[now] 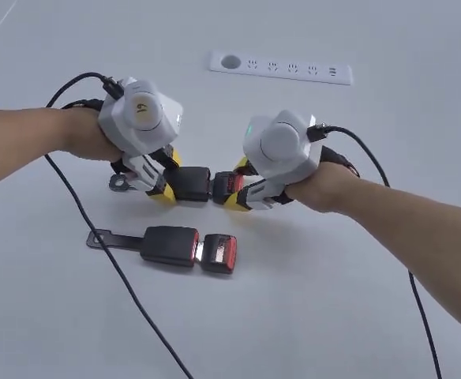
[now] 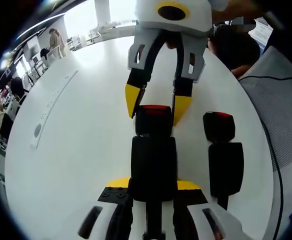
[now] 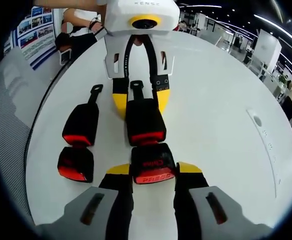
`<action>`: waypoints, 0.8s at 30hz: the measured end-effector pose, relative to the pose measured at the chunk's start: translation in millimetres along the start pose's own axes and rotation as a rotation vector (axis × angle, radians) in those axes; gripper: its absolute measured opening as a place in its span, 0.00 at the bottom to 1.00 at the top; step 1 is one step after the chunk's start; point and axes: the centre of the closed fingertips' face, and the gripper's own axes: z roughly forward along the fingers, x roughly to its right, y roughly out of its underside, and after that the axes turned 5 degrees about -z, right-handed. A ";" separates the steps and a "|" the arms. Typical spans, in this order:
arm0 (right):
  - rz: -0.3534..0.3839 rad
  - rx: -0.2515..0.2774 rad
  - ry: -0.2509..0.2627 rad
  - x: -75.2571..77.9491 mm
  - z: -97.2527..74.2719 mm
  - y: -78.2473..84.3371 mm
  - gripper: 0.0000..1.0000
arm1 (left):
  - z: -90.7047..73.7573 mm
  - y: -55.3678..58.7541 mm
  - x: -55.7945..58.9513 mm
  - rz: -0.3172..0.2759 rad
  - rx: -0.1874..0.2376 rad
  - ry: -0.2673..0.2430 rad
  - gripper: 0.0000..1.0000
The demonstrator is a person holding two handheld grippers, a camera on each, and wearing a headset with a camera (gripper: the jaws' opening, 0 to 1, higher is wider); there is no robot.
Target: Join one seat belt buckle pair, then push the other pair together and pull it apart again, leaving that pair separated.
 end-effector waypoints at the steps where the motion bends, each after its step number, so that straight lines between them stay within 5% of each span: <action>1: -0.002 -0.001 -0.001 0.0 0.2 0.0 0.28 | 0.0 0.0 0.0 0.001 0.000 0.000 0.29; 24: 0.002 -0.017 -0.011 -0.3 2.8 0.3 0.27 | 1.0 -1.2 -0.1 0.024 -0.028 0.009 0.29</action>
